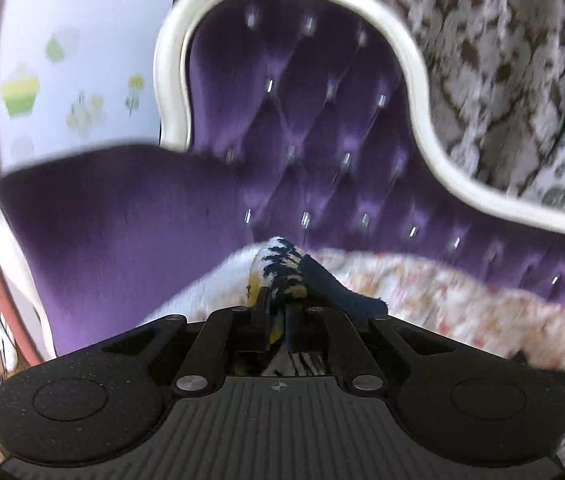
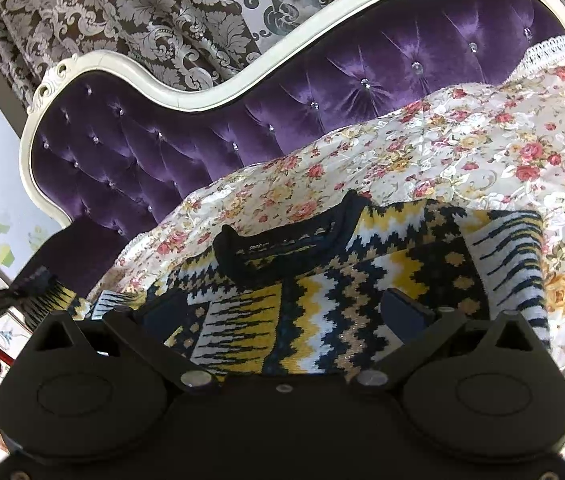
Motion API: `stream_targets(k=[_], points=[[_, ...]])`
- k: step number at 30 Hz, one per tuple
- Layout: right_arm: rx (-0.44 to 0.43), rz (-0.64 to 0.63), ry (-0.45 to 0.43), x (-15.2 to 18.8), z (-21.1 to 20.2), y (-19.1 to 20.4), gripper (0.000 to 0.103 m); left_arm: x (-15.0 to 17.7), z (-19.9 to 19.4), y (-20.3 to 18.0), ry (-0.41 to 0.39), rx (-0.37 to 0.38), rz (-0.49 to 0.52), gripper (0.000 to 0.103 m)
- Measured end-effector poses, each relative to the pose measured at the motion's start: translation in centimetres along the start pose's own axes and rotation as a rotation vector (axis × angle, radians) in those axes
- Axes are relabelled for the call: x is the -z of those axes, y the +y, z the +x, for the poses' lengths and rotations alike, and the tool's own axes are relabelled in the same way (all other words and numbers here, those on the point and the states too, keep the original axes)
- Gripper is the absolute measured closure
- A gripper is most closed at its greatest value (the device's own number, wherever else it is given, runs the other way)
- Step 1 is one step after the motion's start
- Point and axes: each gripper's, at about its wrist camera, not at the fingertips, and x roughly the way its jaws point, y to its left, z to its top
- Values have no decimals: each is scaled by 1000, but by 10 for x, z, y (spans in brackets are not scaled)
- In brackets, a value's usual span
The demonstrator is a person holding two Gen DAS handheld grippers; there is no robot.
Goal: Fold small clothes
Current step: 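Grasp the other sleeve cuff with the left gripper and fold it across the body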
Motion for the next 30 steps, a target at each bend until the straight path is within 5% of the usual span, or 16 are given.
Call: stream_targets(k=[6, 11, 16, 23, 30], points=[[63, -1, 40, -1, 2, -2, 0, -43, -31, -29, -73, 44, -26, 97], [216, -113, 126, 4, 12, 2, 0, -60, -45, -67, -96, 146, -55, 97], [215, -151, 134, 5, 9, 6, 0, -61, -58, -119, -91, 279, -54, 97], [195, -104, 108, -2, -5, -1, 0, -36, -59, -211, -37, 481, 0, 97], [193, -54, 80, -11, -15, -13, 0, 26, -25, -285, 88, 629, -19, 97]])
